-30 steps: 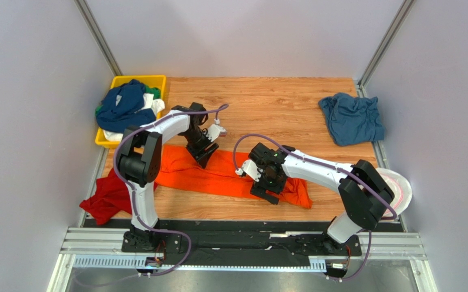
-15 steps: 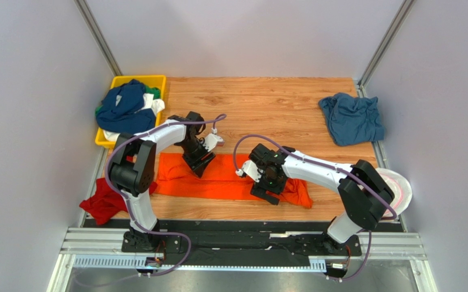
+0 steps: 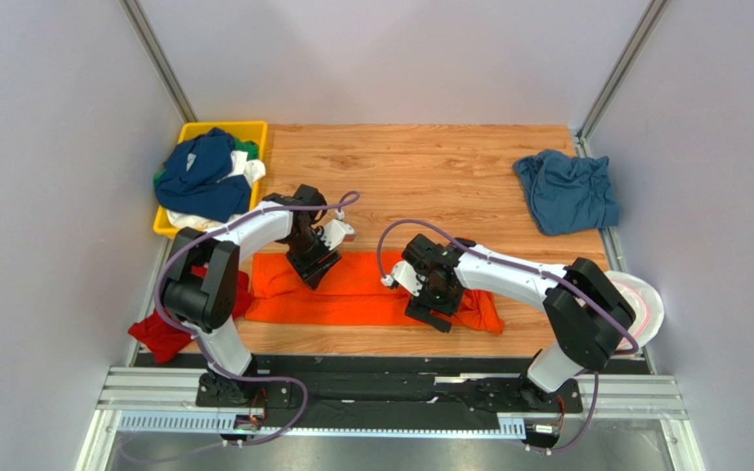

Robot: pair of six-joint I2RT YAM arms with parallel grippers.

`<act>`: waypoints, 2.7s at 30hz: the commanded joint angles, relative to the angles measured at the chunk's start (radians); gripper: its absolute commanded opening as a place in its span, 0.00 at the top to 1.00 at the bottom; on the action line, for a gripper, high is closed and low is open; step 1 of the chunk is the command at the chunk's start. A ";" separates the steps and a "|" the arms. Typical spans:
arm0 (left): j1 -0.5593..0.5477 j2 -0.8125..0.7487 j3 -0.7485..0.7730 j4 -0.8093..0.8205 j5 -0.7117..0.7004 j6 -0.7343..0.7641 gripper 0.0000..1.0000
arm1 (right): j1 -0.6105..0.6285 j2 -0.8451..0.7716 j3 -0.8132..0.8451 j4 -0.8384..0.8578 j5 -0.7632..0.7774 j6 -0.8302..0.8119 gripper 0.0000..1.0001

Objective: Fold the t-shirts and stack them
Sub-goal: Fold the other side of the tshirt into a rectangle

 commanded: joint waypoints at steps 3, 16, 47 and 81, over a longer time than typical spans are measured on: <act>-0.005 -0.085 0.022 -0.025 -0.021 -0.014 0.38 | 0.003 -0.014 -0.004 0.023 0.008 0.000 0.20; -0.003 -0.080 -0.076 0.000 -0.096 0.004 0.38 | 0.004 -0.026 -0.026 0.037 0.005 0.003 0.21; -0.005 -0.137 -0.081 -0.023 -0.050 -0.003 0.36 | -0.039 -0.166 0.150 -0.008 0.151 -0.051 0.20; 0.088 -0.184 -0.108 0.059 -0.188 0.087 0.34 | -0.037 0.024 0.101 0.410 0.065 -0.003 0.20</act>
